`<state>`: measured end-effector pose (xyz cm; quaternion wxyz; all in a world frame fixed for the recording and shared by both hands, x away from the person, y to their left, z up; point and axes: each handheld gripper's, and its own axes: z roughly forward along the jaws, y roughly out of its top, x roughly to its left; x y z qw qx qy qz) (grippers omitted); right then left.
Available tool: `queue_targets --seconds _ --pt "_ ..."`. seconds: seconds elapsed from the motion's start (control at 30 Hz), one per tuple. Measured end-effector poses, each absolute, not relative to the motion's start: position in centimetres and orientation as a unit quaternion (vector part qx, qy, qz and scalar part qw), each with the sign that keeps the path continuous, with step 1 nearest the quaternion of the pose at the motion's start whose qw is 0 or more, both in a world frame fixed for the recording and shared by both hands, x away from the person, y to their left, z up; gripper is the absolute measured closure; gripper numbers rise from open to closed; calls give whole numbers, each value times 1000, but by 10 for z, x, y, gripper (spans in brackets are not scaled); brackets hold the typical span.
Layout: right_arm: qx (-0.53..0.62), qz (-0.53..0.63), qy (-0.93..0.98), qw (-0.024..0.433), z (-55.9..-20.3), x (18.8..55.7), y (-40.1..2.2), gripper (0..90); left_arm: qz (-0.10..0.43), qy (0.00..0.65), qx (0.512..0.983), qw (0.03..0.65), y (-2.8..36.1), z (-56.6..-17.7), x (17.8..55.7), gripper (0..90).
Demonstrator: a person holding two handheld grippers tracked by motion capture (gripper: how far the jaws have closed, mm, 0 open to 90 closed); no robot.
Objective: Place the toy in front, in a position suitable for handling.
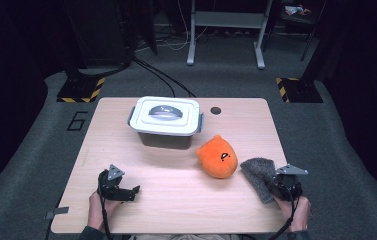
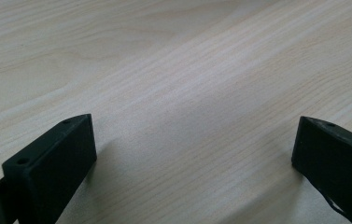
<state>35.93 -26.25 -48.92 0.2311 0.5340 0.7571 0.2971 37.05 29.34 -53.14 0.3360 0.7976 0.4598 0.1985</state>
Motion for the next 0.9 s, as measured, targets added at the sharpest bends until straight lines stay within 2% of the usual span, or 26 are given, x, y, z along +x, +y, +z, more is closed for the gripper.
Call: queue_targets --seconds 0.47,0.63,0.77,0.83,0.9 --pt "582 287 721 242 -494 391 -265 665 198 459 798 336 293 -531 370 0" --pt "590 283 716 242 -499 399 -265 626 198 459 798 336 293 -531 370 0" --pt "599 274 714 239 -505 406 -266 503 198 460 798 336 293 -531 370 0" --pt "605 275 708 240 -506 407 -265 380 200 461 797 335 293 -531 370 0" --pt "602 278 707 245 -504 406 -266 313 200 462 796 335 293 -531 370 0"
